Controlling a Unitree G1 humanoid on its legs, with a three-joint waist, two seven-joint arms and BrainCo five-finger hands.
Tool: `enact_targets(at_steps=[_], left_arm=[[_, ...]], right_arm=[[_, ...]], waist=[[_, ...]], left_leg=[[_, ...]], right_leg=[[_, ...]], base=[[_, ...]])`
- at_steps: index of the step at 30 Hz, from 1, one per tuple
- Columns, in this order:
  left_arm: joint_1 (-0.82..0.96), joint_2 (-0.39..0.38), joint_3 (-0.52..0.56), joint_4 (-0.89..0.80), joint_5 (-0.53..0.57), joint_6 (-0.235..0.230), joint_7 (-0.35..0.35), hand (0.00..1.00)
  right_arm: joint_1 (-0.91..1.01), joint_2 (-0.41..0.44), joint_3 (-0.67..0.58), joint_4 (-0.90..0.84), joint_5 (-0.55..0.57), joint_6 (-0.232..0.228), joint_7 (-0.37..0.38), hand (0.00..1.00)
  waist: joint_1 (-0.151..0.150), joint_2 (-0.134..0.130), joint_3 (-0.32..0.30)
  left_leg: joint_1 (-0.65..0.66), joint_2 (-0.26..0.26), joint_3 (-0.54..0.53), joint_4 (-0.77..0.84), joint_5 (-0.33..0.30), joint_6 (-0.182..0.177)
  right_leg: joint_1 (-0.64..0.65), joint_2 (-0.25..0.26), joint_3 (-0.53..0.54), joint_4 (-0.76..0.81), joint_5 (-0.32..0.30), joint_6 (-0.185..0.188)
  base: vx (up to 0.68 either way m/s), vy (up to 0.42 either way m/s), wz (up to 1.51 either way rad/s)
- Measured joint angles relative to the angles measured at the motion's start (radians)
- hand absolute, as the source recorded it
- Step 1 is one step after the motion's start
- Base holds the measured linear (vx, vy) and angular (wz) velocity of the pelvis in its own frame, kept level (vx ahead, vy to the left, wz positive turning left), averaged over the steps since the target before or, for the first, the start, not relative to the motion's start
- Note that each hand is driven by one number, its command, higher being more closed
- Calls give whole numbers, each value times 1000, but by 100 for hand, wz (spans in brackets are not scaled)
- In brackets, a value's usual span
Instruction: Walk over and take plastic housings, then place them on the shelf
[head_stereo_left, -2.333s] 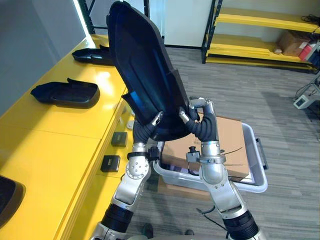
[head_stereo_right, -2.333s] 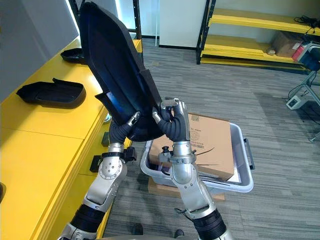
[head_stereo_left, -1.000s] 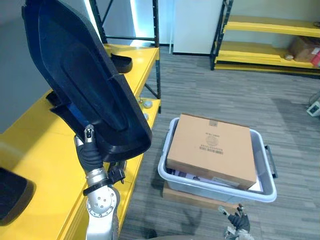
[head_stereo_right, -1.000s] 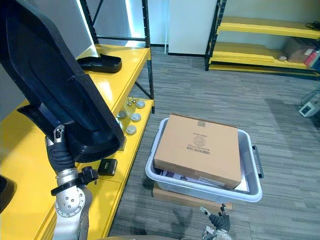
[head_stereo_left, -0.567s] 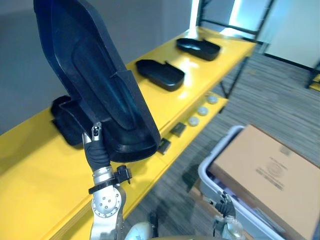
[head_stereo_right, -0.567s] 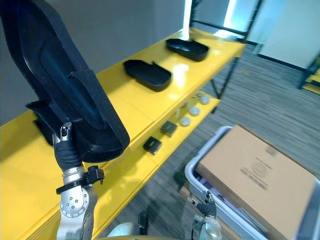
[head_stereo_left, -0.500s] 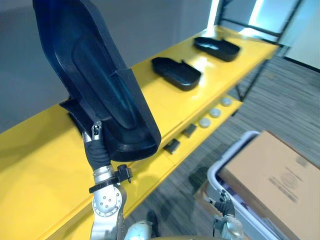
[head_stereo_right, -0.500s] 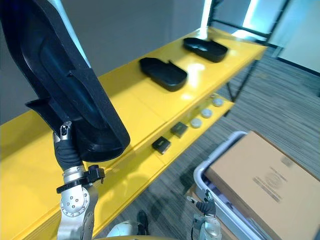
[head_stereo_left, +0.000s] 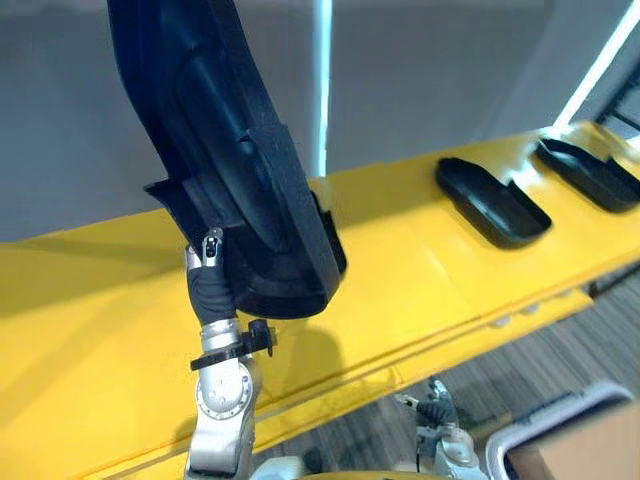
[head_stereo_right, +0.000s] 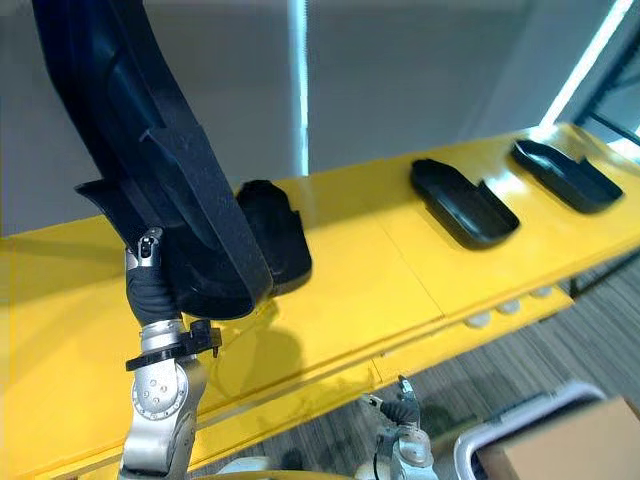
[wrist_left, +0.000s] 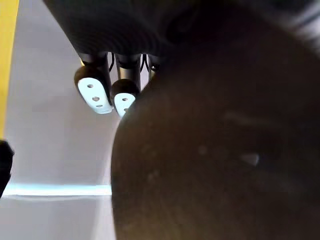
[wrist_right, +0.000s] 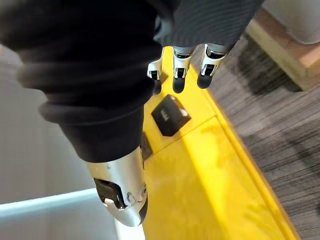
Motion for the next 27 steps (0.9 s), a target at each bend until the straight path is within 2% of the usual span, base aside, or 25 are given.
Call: enact_targets(at_steps=[2,3,4,6,9,16,17,18,19,22,23,24,25,26,27], left_arm=[[6,3,-1,5,2,0,3,100],[13,9,-1,5,6,-4,4,100],[29,2,-7,6,9,-5,4,100],[50,-10,-13,7,8,-5,0,100],[73,-28,-19,7,8,-5,-4,100],[78,-27,-19,7,8,-2,-4,100],[79,-26,-16,6,8,-2,-4,100],[80,-25,-10,6,8,-2,-4,100],[80,-25,-8,6,8,-1,-4,100],[85,-26,-1,8,8,-2,-4,100],[88,-26,-1,16,7,-12,-4,100],[84,-26,-3,39,4,-27,-5,100],[82,-26,-9,67,0,-29,-7,100],[81,-34,-9,86,-1,-29,-6,100],[77,-28,-2,123,-2,-28,-4,100]], right_arm=[[13,4,0,-18,0,0,0,0],[15,7,3,-19,0,0,2,0],[14,5,1,-21,1,0,1,0],[10,-6,-1,-32,0,-5,2,0],[18,-5,-6,-32,1,-7,1,0],[58,0,-16,-24,4,-10,1,0],[58,2,-18,-19,4,-10,0,0],[54,6,-15,-18,4,-11,-1,0],[51,3,-12,-17,4,-11,-1,0],[40,-21,-16,-9,5,-18,-11,0],[32,-30,-16,19,4,-25,-18,0],[13,-43,-19,47,4,-24,-20,0],[14,-59,-22,76,4,-22,-21,0],[15,-64,-29,95,3,-21,-21,0],[5,-60,-47,136,4,-14,-21,0]], waist=[[3,-27,-6],[12,-52,-11],[13,-48,-16],[36,-40,-17],[34,-33,-19],[28,-27,-21],[31,-24,-18],[28,-29,-11],[27,-23,-9],[15,-22,-10],[1,-22,-15],[-4,-15,-19],[-11,8,-33],[-16,22,-41],[-34,23,-46]], left_leg=[[9,-20,-32,11,-11,-16],[-5,-32,-51,45,-26,-37],[-23,-18,-56,85,-43,-61],[-43,11,-54,105,-50,-73],[-31,40,-71,96,-55,-84],[-61,23,-126,66,-19,-119],[-70,58,-50,70,-54,-104],[-89,131,88,129,-80,-110],[-99,166,124,164,-81,-110],[-108,314,173,306,-81,-110],[-100,352,168,309,-80,-111],[-98,390,146,290,-78,-115],[-82,411,100,221,-37,-132],[-64,405,56,173,-45,-210],[-63,362,43,140,-80,-266]], right_leg=[[-5,-7,12,-107,58,-5],[3,-27,-15,-177,108,-8],[42,-20,-51,-230,98,4],[78,6,-88,-307,101,0],[125,33,-135,-347,116,-19],[142,19,-225,-373,118,-24],[138,14,-236,-372,124,-34],[134,11,-247,-369,126,-37],[134,8,-252,-363,126,-37],[114,-47,-244,-337,129,-28],[104,-67,-233,-340,135,-9],[83,-92,-216,-340,138,25],[63,-108,-207,-343,155,60],[50,-118,-203,-348,169,88],[57,-139,-203,-383,208,116]], base=[[116,-117,102],[151,-184,81],[157,-198,71],[84,-195,36],[21,-175,31],[-45,-44,35],[-107,-24,49],[-87,-5,26],[-50,26,17],[-71,216,-3],[-97,354,-10],[-29,436,-8],[-10,487,-5],[19,520,15],[16,499,31]])
